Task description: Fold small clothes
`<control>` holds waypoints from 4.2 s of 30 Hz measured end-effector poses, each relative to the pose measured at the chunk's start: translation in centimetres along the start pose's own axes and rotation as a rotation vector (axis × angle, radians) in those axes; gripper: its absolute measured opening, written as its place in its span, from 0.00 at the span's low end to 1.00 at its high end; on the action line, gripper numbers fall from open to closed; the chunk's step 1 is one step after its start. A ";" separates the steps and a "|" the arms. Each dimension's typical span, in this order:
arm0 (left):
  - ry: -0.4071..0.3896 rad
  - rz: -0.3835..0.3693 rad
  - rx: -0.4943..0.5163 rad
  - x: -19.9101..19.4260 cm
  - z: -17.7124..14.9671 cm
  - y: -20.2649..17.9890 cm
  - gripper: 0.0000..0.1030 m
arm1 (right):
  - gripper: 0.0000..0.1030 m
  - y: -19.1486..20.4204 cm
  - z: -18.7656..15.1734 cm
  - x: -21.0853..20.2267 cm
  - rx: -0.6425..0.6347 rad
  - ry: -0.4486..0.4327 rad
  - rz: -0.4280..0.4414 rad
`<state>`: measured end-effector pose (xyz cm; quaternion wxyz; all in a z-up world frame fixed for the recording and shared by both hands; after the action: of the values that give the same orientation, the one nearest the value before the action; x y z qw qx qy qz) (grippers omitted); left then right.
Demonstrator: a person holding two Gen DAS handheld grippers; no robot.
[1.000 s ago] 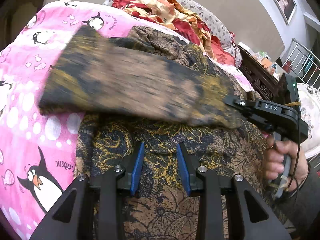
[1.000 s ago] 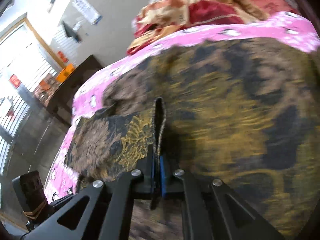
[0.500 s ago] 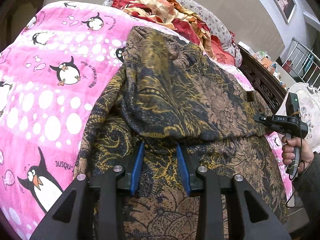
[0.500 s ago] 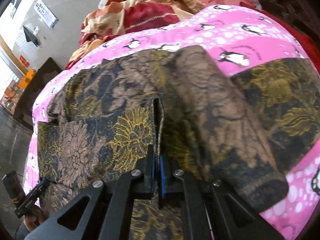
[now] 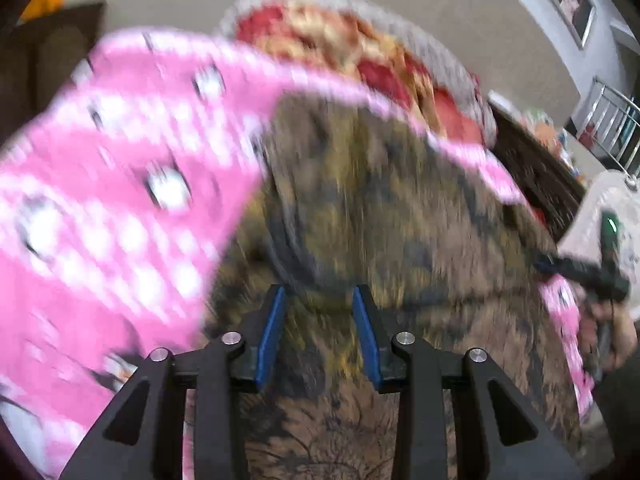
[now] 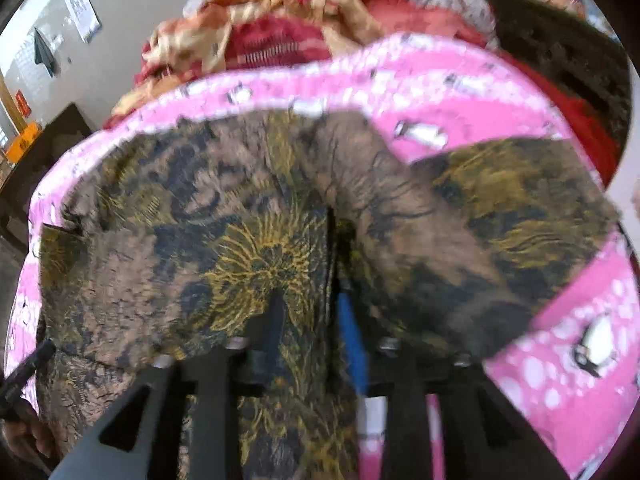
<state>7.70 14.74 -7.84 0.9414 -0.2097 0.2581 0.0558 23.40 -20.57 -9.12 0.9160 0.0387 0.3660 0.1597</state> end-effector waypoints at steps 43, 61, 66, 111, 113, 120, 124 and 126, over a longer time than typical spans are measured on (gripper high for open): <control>-0.001 0.102 0.131 8.1 4.7 -4.6 0.02 | 0.81 11.0 -0.8 0.1 -0.166 -0.051 0.088; 0.075 0.058 0.039 6.7 -0.7 -1.9 0.08 | 0.78 6.0 0.7 -4.0 0.040 -0.263 0.084; 0.082 0.068 0.092 6.8 -1.4 -2.9 0.21 | 0.78 -11.0 3.1 -7.1 0.299 -0.379 -0.121; 0.057 0.015 0.010 5.6 -0.2 -2.8 0.22 | 0.06 11.6 5.8 -1.6 0.005 -0.277 0.385; 0.007 -0.031 -0.021 4.2 1.2 -3.6 0.22 | 0.06 14.3 2.1 1.4 -0.030 -0.187 0.377; 0.261 -0.370 -0.174 9.8 1.6 -10.8 0.23 | 0.06 16.4 -3.0 1.0 -0.150 -0.200 0.347; 0.370 -0.403 -0.268 13.7 0.2 -13.0 0.23 | 0.06 16.7 -3.6 -0.2 -0.198 -0.206 0.334; 0.389 -0.408 -0.314 14.6 0.0 -13.4 0.23 | 0.06 17.3 -3.5 -0.3 -0.208 -0.216 0.343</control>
<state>23.10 2.57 -10.39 0.8223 -0.4065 0.3741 -0.1363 16.25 -4.46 -8.19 0.9083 0.0223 0.2356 0.3449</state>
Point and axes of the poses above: each gripper's, at about its wrist camera, not at the fingertips, and x roughly the way its jaws point, y to its left, z to its top, the point moved 6 cm from there along x, roughly the way its jaws point, and after that the axes turned 10 degrees about -y, right-handed, at the moved point
